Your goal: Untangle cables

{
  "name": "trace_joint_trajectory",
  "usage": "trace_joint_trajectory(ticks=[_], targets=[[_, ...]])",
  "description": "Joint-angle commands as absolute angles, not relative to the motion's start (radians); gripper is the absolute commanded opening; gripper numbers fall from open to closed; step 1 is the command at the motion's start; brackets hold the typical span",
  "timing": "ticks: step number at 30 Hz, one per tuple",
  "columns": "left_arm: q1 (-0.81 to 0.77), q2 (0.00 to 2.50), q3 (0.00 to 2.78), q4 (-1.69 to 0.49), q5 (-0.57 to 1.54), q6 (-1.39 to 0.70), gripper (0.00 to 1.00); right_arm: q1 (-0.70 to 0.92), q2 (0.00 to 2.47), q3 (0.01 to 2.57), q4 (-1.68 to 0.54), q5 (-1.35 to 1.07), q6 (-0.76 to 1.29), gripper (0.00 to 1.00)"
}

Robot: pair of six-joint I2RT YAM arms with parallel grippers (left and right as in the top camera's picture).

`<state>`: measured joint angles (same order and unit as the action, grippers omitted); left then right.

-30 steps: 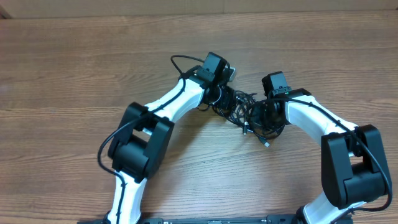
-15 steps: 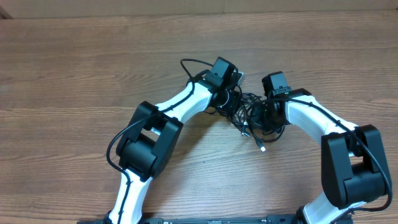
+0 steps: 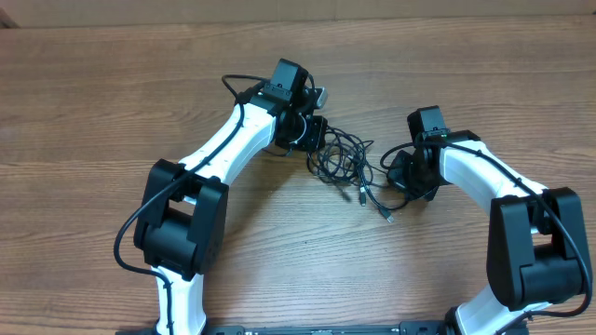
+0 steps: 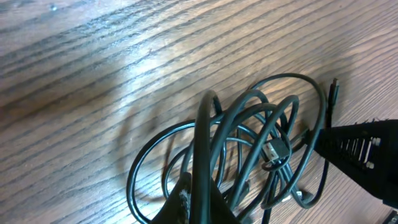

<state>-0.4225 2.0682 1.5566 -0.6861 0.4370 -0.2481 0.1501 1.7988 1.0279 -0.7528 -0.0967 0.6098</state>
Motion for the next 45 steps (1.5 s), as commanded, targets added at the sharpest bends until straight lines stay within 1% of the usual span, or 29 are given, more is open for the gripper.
trace_joint_trajectory(ticks=[1,2,3,5,6,8,10,11,12,13,14,16,20,21,24,25,29,32,38,39,40,41,42,45], targets=[[-0.387,2.030,1.568,-0.684,0.402,-0.235,0.04,0.120,1.797,1.023,-0.735,-0.036,0.556,0.21],[-0.386,2.030,1.568,-0.684,0.413,-0.230,0.04,0.120,1.797,1.025,-0.705,-0.103,0.417,0.28],[-0.386,2.030,1.568,-0.684,0.433,-0.225,0.04,0.120,1.797,1.039,-0.705,-0.134,0.344,0.31],[-0.387,2.030,1.568,-0.683,0.474,-0.201,0.04,0.120,1.797,1.081,-0.709,-0.198,0.207,0.33],[-0.388,2.030,1.568,-0.683,0.490,-0.199,0.04,0.120,1.797,1.115,-0.709,-0.267,0.116,0.33],[-0.391,2.030,1.568,-0.681,0.501,-0.179,0.04,0.122,1.797,1.141,-0.709,-0.319,0.056,0.33],[-0.394,2.030,1.568,-0.680,0.530,-0.150,0.04,0.130,1.797,1.164,-0.704,-0.351,-0.025,0.36],[-0.400,2.030,1.568,-0.680,0.571,-0.118,0.04,0.139,1.797,1.168,-0.688,-0.362,-0.084,0.39],[-0.406,2.030,1.568,-0.680,0.582,-0.102,0.04,0.144,1.797,1.168,-0.678,-0.361,-0.113,0.43],[-0.413,2.030,1.568,-0.680,0.580,-0.100,0.04,0.155,1.797,1.167,-0.660,-0.361,-0.157,0.49],[-0.417,2.030,1.568,-0.677,0.581,-0.100,0.04,0.162,1.797,1.167,-0.650,-0.361,-0.176,0.53],[-0.423,2.030,1.568,-0.676,0.581,-0.099,0.04,0.170,1.797,1.165,-0.633,-0.361,-0.189,0.56],[-0.435,2.030,1.568,-0.675,0.580,-0.088,0.04,0.206,1.797,1.105,-0.544,-0.361,-0.189,0.57],[-0.435,2.030,1.568,-0.677,0.575,-0.088,0.05,0.212,1.798,1.091,-0.529,-0.361,-0.189,0.56],[-0.435,2.030,1.568,-0.676,0.573,-0.088,0.04,0.224,1.798,1.066,-0.521,-0.361,-0.189,0.47],[-0.434,2.030,1.568,-0.676,0.571,-0.088,0.04,0.224,1.798,1.066,-0.530,-0.361,-0.189,0.47],[-0.435,2.030,1.568,-0.675,0.566,-0.089,0.04,0.224,1.798,1.065,-0.535,-0.361,-0.184,0.27],[-0.435,2.030,1.568,-0.675,0.566,-0.089,0.04,0.224,1.798,1.038,-0.536,-0.361,-0.185,0.28],[-0.435,2.030,1.568,-0.675,0.566,-0.089,0.04,0.224,1.798,1.000,-0.494,-0.361,-0.185,0.28],[-0.435,2.030,1.568,-0.675,0.566,-0.089,0.04,0.224,1.798,1.000,-0.492,-0.361,-0.185,0.25],[-0.435,2.030,1.568,-0.675,0.566,-0.089,0.04,0.224,1.798,1.000,-0.486,-0.361,-0.185,0.18],[-0.435,2.030,1.568,-0.675,0.566,-0.089,0.04,0.224,1.798,1.000,-0.479,-0.361,-0.184,0.12],[-0.435,2.030,1.568,-0.675,0.566,-0.089,0.05,0.224,1.798,1.001,-0.467,-0.361,-0.183,0.04],[-0.435,2.030,1.568,-0.675,0.566,-0.089,0.04,0.223,1.798,1.001,-0.458,-0.360,-0.124,0.04]])
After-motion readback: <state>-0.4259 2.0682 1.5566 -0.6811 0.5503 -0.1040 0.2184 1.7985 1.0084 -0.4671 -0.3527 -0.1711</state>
